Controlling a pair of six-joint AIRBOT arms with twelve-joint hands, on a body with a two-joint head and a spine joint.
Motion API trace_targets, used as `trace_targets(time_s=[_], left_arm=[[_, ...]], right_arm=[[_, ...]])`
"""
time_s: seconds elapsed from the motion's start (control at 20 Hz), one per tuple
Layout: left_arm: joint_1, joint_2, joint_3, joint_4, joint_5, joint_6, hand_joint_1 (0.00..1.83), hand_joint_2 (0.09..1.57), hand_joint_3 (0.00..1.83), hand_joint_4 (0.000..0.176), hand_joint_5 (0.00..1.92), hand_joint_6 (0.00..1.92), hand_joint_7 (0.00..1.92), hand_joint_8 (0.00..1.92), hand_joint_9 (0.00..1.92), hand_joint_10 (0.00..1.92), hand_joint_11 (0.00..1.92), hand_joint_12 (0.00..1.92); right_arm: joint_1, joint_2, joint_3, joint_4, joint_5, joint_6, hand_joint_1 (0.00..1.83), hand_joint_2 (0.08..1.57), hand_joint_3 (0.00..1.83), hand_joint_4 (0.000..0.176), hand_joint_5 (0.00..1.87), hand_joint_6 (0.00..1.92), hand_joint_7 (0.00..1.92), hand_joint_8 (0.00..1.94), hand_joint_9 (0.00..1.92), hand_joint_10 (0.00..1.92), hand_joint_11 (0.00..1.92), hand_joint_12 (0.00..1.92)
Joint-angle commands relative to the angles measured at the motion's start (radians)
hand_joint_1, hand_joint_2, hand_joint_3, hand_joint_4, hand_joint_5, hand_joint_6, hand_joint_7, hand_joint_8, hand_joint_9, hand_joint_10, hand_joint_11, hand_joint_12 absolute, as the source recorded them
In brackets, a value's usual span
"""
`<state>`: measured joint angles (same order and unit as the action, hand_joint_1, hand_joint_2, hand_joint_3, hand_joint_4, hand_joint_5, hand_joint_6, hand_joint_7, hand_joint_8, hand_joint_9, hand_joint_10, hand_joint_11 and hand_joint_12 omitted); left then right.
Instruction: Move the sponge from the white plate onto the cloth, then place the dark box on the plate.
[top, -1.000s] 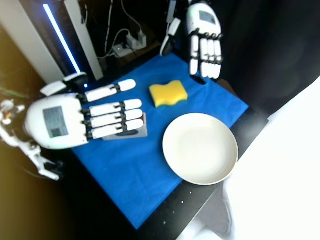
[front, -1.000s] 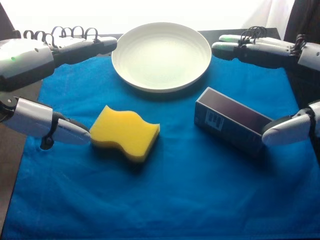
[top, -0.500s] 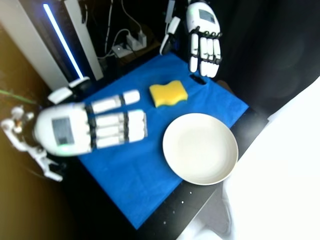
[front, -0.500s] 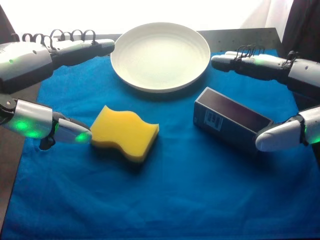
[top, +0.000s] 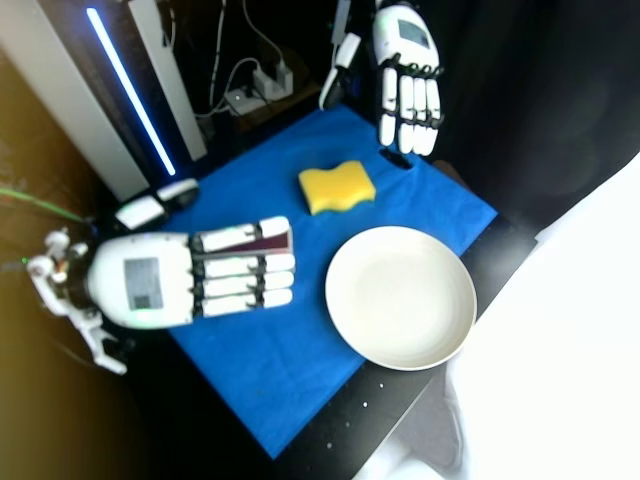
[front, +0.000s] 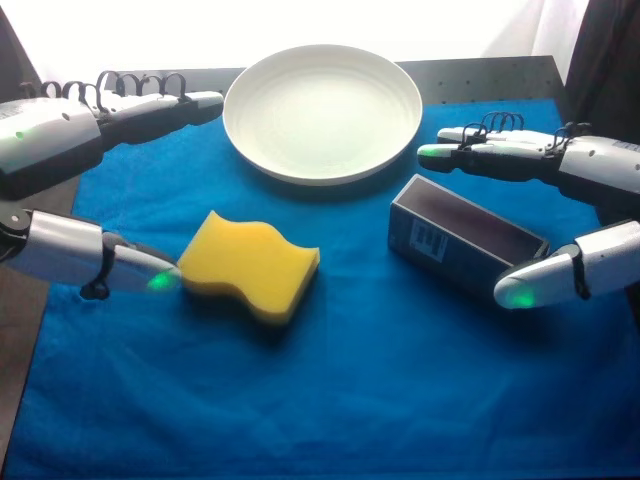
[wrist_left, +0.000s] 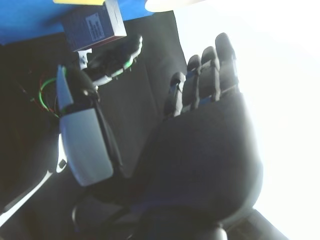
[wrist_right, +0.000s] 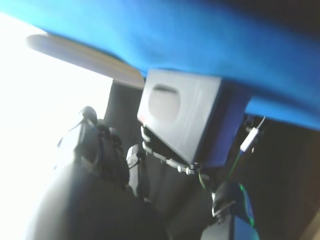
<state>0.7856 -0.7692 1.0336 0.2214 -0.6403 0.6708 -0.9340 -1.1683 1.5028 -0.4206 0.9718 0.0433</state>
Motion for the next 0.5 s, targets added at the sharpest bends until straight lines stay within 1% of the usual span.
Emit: trace_targets(time_s=[0.0,0.05,0.15,0.2,0.3,0.35,0.4,0.45], left_arm=[[-0.007,-0.006,0.002,-0.027,-0.118,-0.002,0.73,0.92,0.0,0.09,0.09,0.01,0.15,0.0,0.11,0.0,0.0,0.48],[-0.006,-0.008,0.003,-0.029,-0.119,-0.002,0.73,0.92,0.0,0.094,0.09,0.0,0.14,0.0,0.11,0.0,0.0,0.46],[-0.002,-0.008,0.003,-0.035,-0.123,-0.002,0.75,0.94,0.0,0.082,0.1,0.0,0.15,0.0,0.13,0.0,0.0,0.48],[0.002,-0.008,0.003,-0.039,-0.126,-0.002,0.77,0.94,0.0,0.069,0.11,0.0,0.16,0.0,0.14,0.01,0.0,0.52],[0.011,-0.01,0.005,-0.049,-0.132,-0.002,0.76,0.94,0.0,0.071,0.12,0.0,0.17,0.01,0.15,0.01,0.0,0.53],[0.013,-0.011,0.005,-0.051,-0.134,-0.002,0.76,0.94,0.0,0.067,0.12,0.01,0.18,0.01,0.15,0.01,0.0,0.53],[0.014,-0.012,0.005,-0.053,-0.135,-0.002,0.76,0.94,0.0,0.068,0.12,0.0,0.18,0.01,0.16,0.01,0.0,0.56],[0.017,-0.012,0.005,-0.056,-0.138,-0.002,0.74,0.95,0.0,0.071,0.12,0.0,0.18,0.0,0.18,0.01,0.0,0.58]], right_arm=[[0.007,-0.008,0.003,0.043,0.097,0.005,0.48,0.85,0.0,0.176,0.1,0.0,0.0,0.0,0.0,0.0,0.03,0.01],[0.007,-0.009,0.003,0.041,0.094,0.005,0.47,0.85,0.0,0.176,0.1,0.0,0.01,0.0,0.0,0.0,0.02,0.01],[0.007,-0.014,0.004,0.036,0.091,0.005,0.46,0.86,0.0,0.176,0.1,0.0,0.0,0.0,0.0,0.0,0.0,0.0],[0.007,-0.017,0.005,0.035,0.09,0.005,0.47,0.86,0.01,0.176,0.11,0.0,0.0,0.0,0.0,0.0,0.0,0.0],[0.007,-0.022,0.008,0.028,0.087,0.005,0.49,0.88,0.01,0.176,0.11,0.0,0.0,0.0,0.0,0.0,0.0,0.0],[0.007,-0.023,0.009,0.025,0.084,0.005,0.52,0.88,0.01,0.176,0.13,0.01,0.0,0.0,0.0,0.0,0.0,0.0],[0.007,-0.023,0.009,0.022,0.082,0.005,0.55,0.88,0.01,0.176,0.15,0.01,0.01,0.0,0.0,0.0,0.0,0.0],[0.007,-0.023,0.01,0.019,0.08,0.005,0.59,0.88,0.0,0.176,0.18,0.01,0.09,0.01,0.06,0.01,0.04,0.03]])
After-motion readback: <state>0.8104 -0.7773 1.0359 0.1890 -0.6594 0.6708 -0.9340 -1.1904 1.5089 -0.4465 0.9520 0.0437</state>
